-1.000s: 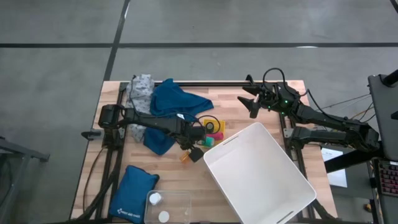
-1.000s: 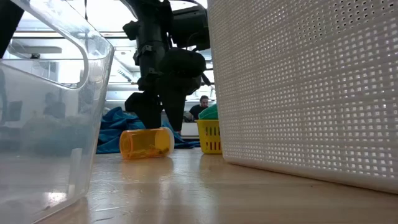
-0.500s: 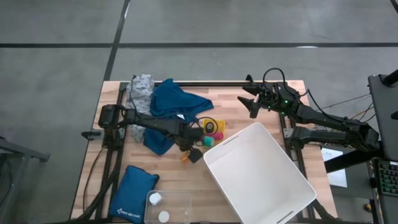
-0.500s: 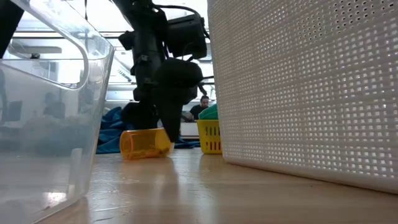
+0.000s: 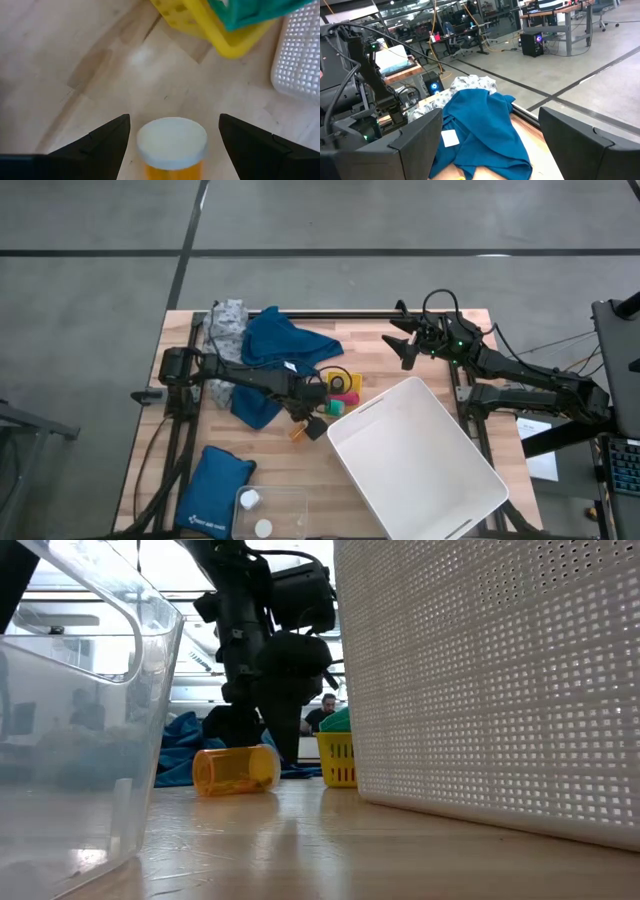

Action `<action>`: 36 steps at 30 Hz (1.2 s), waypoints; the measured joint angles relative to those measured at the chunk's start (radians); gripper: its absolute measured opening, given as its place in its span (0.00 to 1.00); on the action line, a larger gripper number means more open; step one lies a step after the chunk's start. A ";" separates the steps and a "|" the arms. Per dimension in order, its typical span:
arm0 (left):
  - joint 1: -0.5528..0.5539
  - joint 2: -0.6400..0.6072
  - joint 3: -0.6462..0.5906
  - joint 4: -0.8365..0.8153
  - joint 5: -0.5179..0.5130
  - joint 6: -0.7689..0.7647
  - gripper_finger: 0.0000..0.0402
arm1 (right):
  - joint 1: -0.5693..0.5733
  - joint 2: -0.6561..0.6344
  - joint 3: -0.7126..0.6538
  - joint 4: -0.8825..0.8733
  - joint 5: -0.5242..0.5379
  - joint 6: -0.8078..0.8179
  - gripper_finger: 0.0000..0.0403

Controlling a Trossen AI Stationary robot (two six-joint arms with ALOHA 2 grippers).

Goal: Pick & place medical supplies in basket/bin
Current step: Put the orange pill bottle into the transparent bin

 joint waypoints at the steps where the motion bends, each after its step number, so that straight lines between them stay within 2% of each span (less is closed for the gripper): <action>1: 0.000 0.000 0.000 0.000 0.000 0.000 0.77 | 0.000 0.000 0.000 0.000 0.000 0.000 0.81; 7: 0.001 0.000 0.000 0.000 -0.003 0.003 0.74 | 0.000 0.000 0.000 0.000 0.000 0.000 0.81; 21: 0.000 0.000 -0.001 -0.004 0.028 -0.001 0.57 | 0.000 0.000 0.000 0.000 0.000 0.000 0.81; 36: -0.001 0.000 -0.002 -0.004 0.042 -0.004 0.45 | 0.000 0.001 0.000 0.000 0.000 0.000 0.81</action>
